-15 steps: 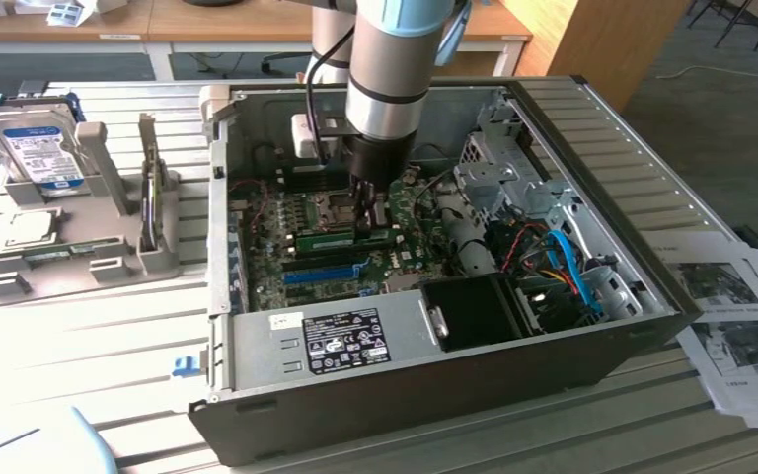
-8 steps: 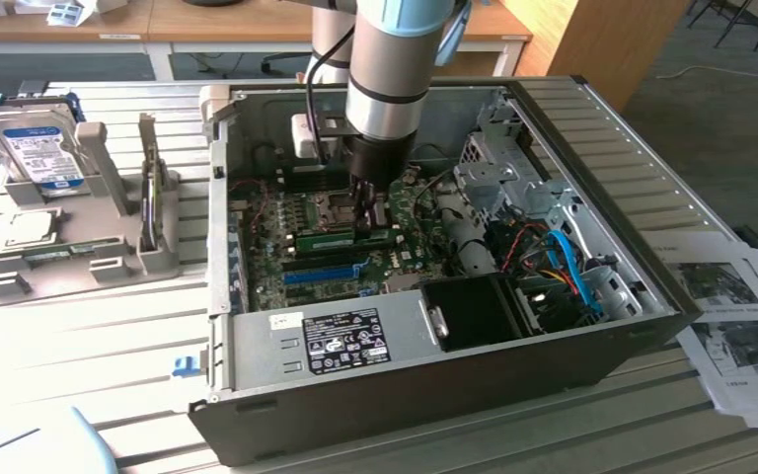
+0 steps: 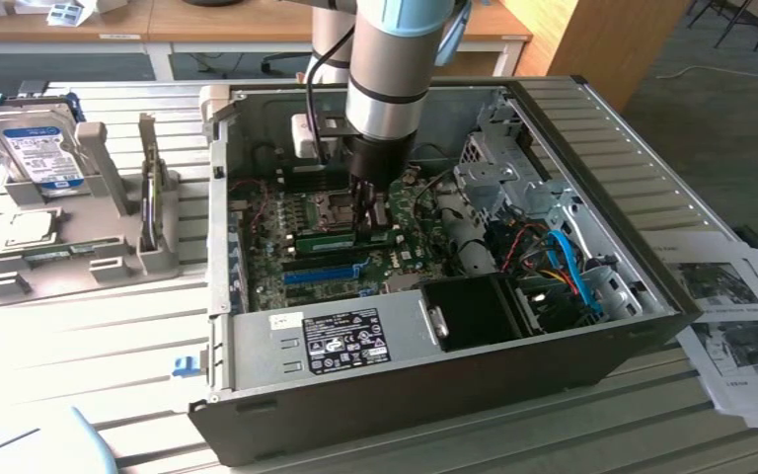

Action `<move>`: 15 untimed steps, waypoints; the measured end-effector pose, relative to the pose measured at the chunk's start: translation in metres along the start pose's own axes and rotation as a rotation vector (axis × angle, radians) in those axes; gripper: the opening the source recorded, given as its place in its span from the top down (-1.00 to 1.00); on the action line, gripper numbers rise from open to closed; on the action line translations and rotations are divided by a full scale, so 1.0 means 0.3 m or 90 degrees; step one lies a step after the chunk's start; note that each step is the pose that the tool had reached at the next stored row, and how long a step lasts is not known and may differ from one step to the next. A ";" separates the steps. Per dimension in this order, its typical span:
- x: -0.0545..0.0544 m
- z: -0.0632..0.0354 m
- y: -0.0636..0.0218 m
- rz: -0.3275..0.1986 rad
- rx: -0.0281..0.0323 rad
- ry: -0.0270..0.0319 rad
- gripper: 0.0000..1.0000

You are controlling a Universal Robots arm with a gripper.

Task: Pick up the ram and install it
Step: 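Insert the ram into the slot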

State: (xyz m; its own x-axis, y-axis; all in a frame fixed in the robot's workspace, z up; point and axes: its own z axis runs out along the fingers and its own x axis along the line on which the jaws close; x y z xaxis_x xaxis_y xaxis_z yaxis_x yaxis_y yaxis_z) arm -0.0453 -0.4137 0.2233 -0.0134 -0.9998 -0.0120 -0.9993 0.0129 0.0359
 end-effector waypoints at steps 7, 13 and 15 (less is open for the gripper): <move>0.000 0.000 0.000 0.000 0.0000 0.0000 0.51; 0.000 -0.007 0.000 0.000 0.0000 0.0000 0.51; 0.000 -0.012 0.000 0.000 0.0000 0.0000 0.51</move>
State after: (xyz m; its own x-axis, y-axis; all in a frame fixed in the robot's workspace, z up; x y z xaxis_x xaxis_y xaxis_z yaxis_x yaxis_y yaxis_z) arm -0.0453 -0.4137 0.2270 -0.0134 -0.9998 -0.0120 -0.9993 0.0129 0.0359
